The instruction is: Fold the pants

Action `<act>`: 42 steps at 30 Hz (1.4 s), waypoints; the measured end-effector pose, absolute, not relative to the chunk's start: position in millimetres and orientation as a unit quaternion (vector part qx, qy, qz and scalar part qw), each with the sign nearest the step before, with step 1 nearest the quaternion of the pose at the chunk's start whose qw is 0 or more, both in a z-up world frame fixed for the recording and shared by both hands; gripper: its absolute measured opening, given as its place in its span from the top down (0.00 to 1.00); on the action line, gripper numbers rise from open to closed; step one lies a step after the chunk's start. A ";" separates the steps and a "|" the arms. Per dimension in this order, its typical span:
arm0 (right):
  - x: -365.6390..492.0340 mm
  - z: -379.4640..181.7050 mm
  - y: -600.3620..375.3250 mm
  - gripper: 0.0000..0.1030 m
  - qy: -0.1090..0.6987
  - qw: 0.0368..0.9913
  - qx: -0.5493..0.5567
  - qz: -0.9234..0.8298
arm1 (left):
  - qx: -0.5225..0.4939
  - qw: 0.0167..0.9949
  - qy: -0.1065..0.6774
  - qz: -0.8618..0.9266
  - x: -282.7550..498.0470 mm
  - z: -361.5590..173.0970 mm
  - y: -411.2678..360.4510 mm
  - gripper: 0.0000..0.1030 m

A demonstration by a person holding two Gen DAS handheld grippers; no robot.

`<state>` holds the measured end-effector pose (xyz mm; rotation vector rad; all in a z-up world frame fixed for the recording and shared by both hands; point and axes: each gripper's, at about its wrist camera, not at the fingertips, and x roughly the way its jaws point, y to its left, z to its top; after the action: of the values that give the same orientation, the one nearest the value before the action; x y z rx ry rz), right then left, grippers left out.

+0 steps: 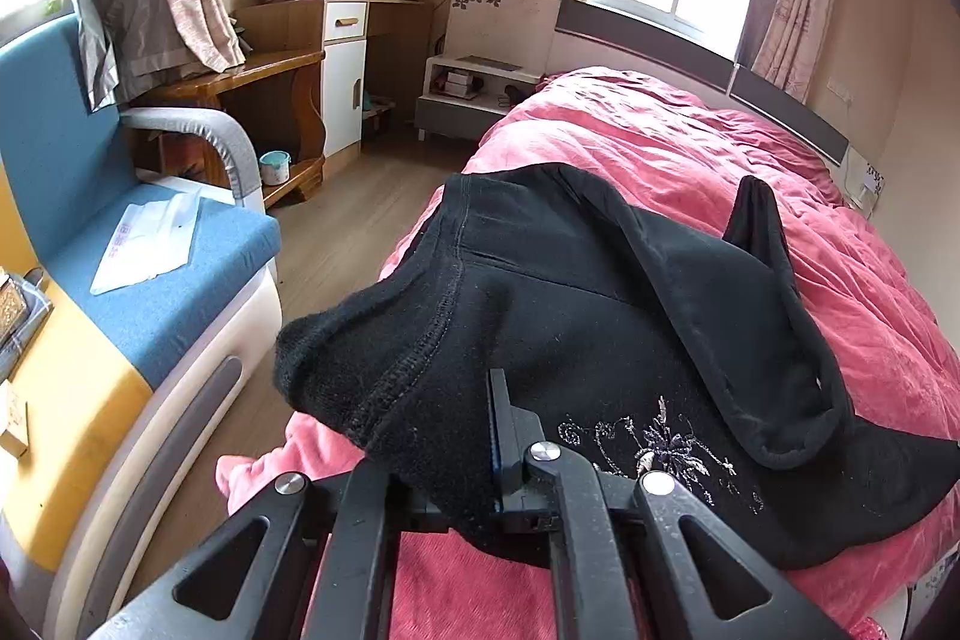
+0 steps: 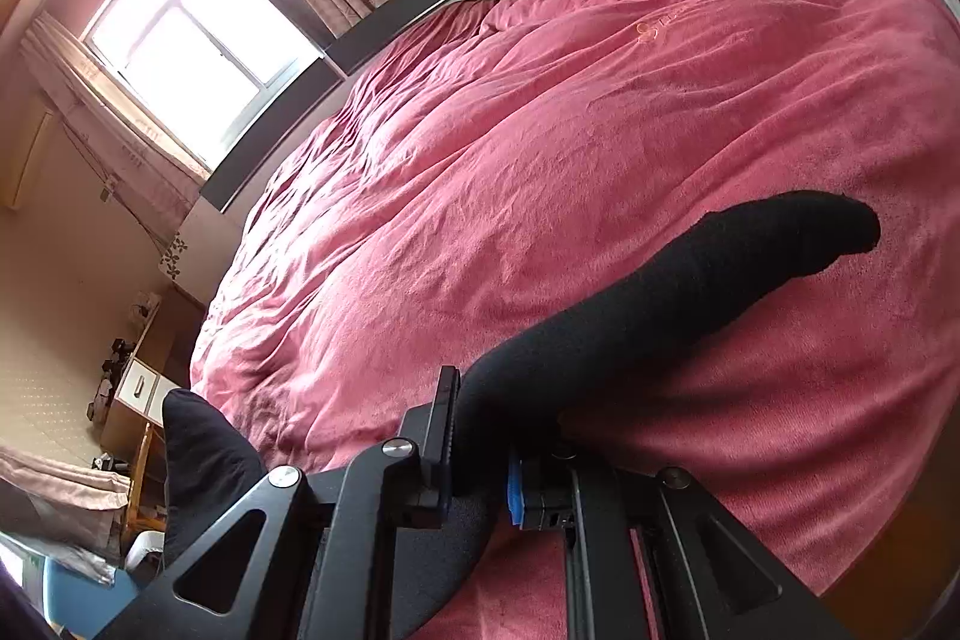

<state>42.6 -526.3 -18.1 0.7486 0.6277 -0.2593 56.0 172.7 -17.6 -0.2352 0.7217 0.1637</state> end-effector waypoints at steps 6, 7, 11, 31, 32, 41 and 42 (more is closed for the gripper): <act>35.6 -39.7 -518.2 0.87 0.328 0.876 0.328 -0.134 | -0.115 0.912 0.380 0.104 54.9 -46.4 180.0 0.92; 36.6 -50.8 -516.4 0.87 0.345 0.873 0.315 -0.140 | -0.109 0.905 0.396 0.109 57.6 -59.9 180.4 0.92; 40.1 -85.4 -516.5 0.86 0.393 0.857 0.295 -0.152 | -0.128 0.888 0.429 0.107 61.5 -89.0 185.8 0.87; 57.7 -19.6 -494.1 0.33 0.302 0.903 0.247 -0.179 | -0.211 0.906 0.366 0.025 104.2 -35.4 158.3 0.58; 73.9 -20.3 -481.6 0.32 0.314 0.906 0.241 -0.148 | -0.203 0.906 0.372 0.001 112.7 -37.2 145.3 0.57; 193.9 -40.4 -360.6 0.22 0.400 0.892 0.204 0.062 | -0.124 0.902 0.409 -0.061 157.1 -59.1 67.0 0.47; 207.1 -41.6 -347.3 0.22 0.405 0.890 0.195 0.079 | -0.130 0.901 0.410 -0.063 159.2 -61.9 67.8 0.45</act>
<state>207.1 -347.3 -41.6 0.4047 0.8401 0.1650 159.2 67.8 -61.9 -0.2686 0.8480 -0.1300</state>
